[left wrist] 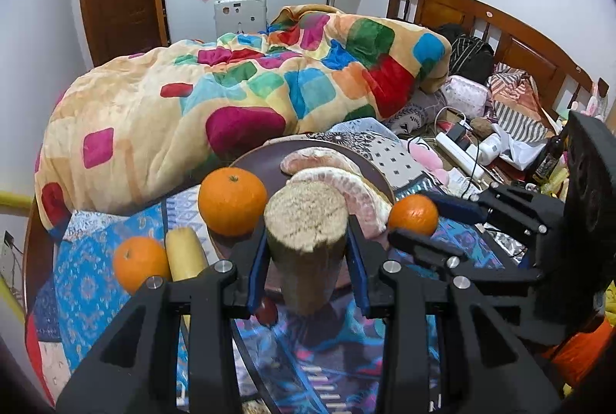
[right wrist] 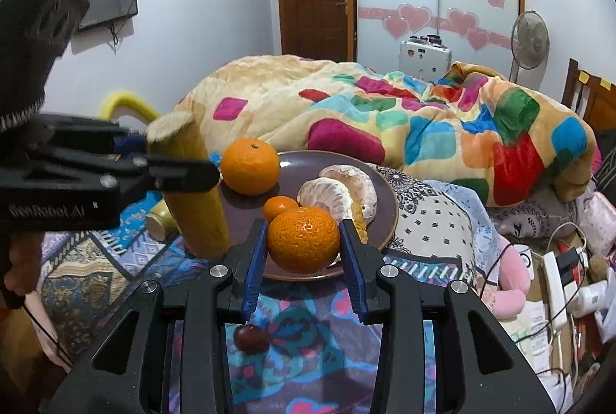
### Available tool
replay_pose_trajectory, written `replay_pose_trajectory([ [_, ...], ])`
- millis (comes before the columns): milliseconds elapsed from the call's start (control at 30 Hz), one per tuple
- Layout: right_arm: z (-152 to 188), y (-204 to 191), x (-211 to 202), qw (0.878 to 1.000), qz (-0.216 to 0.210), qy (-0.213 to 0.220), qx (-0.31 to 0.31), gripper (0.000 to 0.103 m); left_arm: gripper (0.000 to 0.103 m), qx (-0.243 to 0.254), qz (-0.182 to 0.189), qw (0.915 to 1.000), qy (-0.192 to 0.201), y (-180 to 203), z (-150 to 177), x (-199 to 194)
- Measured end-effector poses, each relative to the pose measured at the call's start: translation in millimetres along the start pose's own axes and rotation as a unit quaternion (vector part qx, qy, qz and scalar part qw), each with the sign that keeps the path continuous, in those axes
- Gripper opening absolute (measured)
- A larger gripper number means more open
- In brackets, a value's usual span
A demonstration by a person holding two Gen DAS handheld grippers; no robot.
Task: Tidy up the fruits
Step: 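Lay the yellow cylindrical vegetable on the plate with the left tool and release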
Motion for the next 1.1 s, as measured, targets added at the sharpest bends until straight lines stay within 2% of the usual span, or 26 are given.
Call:
replay_pose_trajectory([
  [367, 4.9, 0.5, 33.4, 0.999, -0.011, -0.036, -0.021, 0.034, 0.037, 0.000, -0.012, 0.9999, -0.010, -12.3, -14.6, 39.5],
  [533, 4.2, -2.8, 42.8, 0.998, -0.010, -0.044, -0.036, 0.034, 0.040, -0.026, -0.031, 0.9990, -0.020, -25.4, -17.2, 56.6],
  [567, 3.3, -2.9, 42.3, 0.998, -0.005, -0.041, -0.037, 0.034, 0.041, -0.031, -0.031, 0.9989, -0.017, -28.1, -17.7, 56.0],
  [633, 1.8, -2.1, 41.3, 0.999, -0.004, -0.038, -0.036, 0.035, 0.051, -0.035, -0.032, 0.9988, -0.011, -31.2, -18.3, 51.6],
  [667, 1.5, -1.4, 39.8, 0.999, -0.005, -0.038, -0.032, 0.035, 0.053, -0.035, -0.037, 0.9987, -0.005, -33.0, -18.5, 47.6],
  [933, -5.8, -0.3, 25.1, 1.000, 0.004, -0.023, -0.020, 0.039, 0.054, -0.017, -0.048, 0.9987, 0.007, -40.0, -5.2, 8.7],
  [1100, -10.1, -3.4, 17.4, 1.000, 0.004, -0.016, -0.014, 0.039, 0.058, -0.020, -0.055, 0.9982, 0.013, -51.1, 7.3, -16.9],
])
Point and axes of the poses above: each gripper's, at about its wrist camera, not at the fingertips, and x roughly the way its jaws point, y to its right, z to its underside, the point moved 5 cm from there along x, roughly the way its jaws point, and after that the axes turned 9 degrees about y, right-handed, at the moved point
